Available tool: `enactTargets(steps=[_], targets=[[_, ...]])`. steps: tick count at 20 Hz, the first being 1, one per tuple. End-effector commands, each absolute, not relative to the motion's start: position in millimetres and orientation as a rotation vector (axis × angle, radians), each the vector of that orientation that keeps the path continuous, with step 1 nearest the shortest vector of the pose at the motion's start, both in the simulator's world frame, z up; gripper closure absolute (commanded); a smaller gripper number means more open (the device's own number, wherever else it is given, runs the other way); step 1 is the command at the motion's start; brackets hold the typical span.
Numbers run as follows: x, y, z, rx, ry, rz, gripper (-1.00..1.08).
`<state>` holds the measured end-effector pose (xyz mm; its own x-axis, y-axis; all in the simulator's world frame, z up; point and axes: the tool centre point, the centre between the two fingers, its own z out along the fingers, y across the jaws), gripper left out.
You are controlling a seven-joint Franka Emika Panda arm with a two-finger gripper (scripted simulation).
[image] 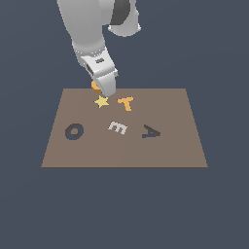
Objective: Insert a designated object into the corresponding slot on a board.
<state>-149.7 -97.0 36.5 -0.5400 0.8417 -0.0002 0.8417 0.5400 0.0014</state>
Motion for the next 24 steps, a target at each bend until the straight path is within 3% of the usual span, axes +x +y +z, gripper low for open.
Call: enactTargets(steps=[1, 24], targets=[[-144, -108, 37, 1.397, 2.812, 0.002, 1.08], [-43, -176, 40, 0.238, 3.131, 0.002, 1.08]])
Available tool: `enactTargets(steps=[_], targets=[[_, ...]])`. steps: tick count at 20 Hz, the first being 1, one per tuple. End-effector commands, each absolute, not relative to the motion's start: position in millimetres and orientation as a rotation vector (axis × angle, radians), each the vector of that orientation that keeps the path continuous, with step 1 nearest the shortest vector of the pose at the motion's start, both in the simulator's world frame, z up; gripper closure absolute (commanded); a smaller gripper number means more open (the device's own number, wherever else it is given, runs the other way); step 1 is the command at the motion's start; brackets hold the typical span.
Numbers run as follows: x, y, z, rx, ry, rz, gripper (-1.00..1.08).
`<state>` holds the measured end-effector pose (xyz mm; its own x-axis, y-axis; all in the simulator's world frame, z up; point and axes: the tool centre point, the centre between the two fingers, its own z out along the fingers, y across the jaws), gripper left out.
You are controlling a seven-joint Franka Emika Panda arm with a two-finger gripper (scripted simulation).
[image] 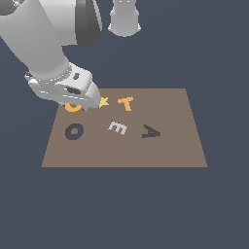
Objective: Insert a designated object into the corresponding slot on a board.
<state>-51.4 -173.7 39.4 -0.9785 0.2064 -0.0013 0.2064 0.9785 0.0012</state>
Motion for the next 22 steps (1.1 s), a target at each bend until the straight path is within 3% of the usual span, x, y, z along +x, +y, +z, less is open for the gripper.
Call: enactTargets(steps=[1, 12, 22], targets=[[-37, -176, 40, 0.185, 3.135, 0.002, 1.08], [11, -175, 40, -0.282, 3.128, 0.001, 1.08], [33, -167, 41, -0.501, 3.101, 0.001, 1.08]])
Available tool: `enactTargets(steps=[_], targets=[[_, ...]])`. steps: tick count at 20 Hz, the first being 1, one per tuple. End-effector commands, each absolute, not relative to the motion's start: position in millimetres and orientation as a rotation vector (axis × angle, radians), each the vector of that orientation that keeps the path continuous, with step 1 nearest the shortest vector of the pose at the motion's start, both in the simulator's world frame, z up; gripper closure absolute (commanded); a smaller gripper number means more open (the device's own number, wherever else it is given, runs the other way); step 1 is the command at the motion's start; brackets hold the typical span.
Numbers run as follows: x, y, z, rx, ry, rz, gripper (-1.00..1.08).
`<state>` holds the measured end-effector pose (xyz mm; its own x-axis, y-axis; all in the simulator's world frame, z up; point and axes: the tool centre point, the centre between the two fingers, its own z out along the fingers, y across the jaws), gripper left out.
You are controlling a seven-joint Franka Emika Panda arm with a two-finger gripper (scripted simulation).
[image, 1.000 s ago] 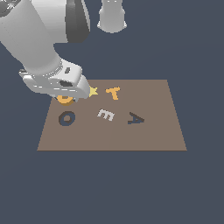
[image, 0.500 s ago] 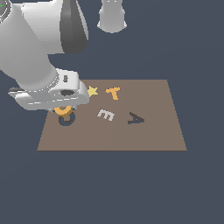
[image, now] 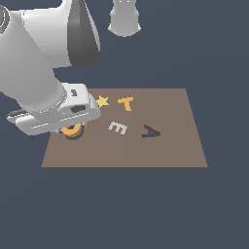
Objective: Insert a designated object into the corresponding slot on a board.
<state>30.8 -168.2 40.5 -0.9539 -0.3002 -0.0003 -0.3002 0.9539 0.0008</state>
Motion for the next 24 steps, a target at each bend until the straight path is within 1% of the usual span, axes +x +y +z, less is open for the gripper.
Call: enactTargets(steps=[1, 9, 14, 15, 24], targets=[[34, -167, 41, -0.512, 3.099, 0.001, 1.08], [36, -166, 40, -0.529, 3.096, 0.001, 1.08], [36, -166, 31, -0.532, 3.095, 0.001, 1.08], [36, -166, 31, -0.532, 3.095, 0.001, -0.92], [36, -166, 31, -0.532, 3.095, 0.001, -0.92]])
